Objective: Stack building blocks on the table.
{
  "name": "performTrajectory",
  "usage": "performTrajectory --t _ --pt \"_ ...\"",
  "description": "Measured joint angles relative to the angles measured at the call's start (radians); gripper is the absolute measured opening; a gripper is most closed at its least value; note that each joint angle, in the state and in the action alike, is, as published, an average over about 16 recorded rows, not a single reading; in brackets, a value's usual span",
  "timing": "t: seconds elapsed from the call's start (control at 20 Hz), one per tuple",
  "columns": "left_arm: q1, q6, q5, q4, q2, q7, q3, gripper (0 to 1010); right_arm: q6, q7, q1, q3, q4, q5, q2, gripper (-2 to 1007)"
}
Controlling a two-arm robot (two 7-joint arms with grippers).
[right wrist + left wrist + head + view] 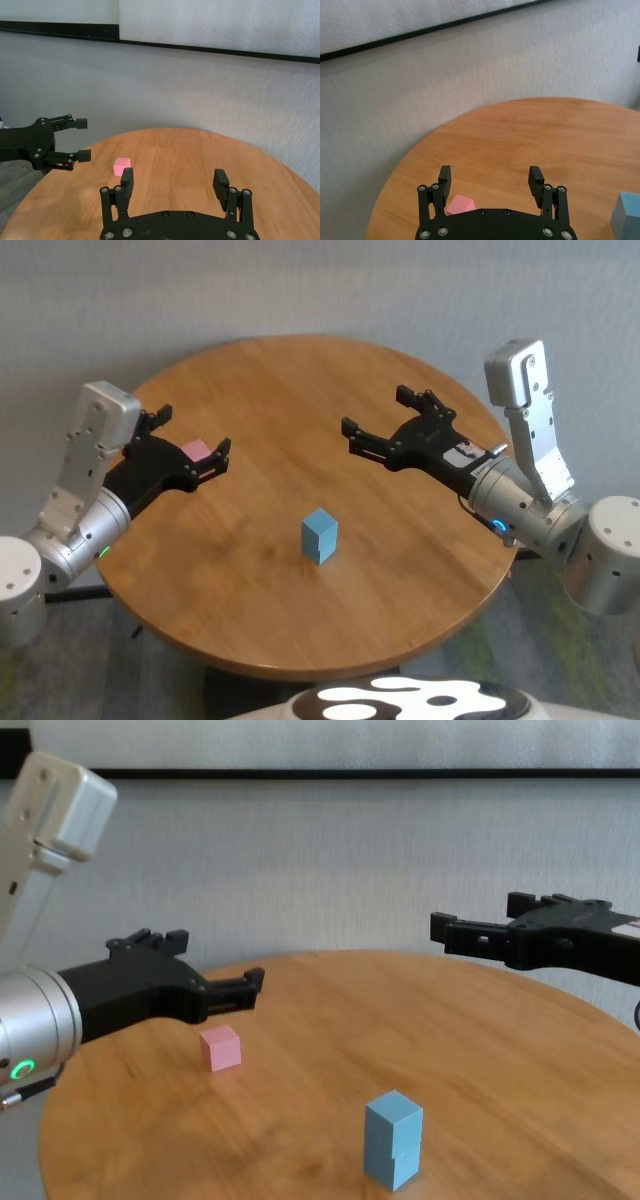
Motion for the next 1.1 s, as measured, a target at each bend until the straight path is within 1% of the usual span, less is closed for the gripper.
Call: performTrajectory --t 0.15,0.25,0.5,0.65,0.8,0.9,1.1 --pt "-0.029 0.025 -0.007 0.030 0.017 -0.047 0.001 1002 0.000 0.000 0.000 0.001 -0.001 0.000 0.000 1006" --pt "-0.048 0.041 -0.012 0.053 0.027 -0.071 0.005 1001 0.000 0.001 0.000 0.001 -0.001 0.000 0.000 1006" --pt "-0.091 0.067 -0.015 0.112 0.042 -0.113 0.017 1002 0.001 0.001 -0.001 0.001 -0.002 0.000 0.000 1005" --pt "-0.118 0.079 -0.016 0.151 0.046 -0.126 0.026 1002 0.001 0.001 -0.001 0.001 -0.002 0.000 0.000 1005" --pt "-0.145 0.084 -0.014 0.195 0.045 -0.135 0.035 1002 0.001 0.001 -0.001 0.002 -0.002 0.000 0.000 1006" --pt "-0.161 0.083 -0.012 0.224 0.041 -0.137 0.041 1002 0.001 0.001 -0.001 0.002 -0.002 0.000 0.000 1005" --pt "-0.197 0.067 -0.003 0.290 0.030 -0.143 0.053 1002 0.001 0.001 -0.001 0.002 -0.002 0.000 0.000 1005"
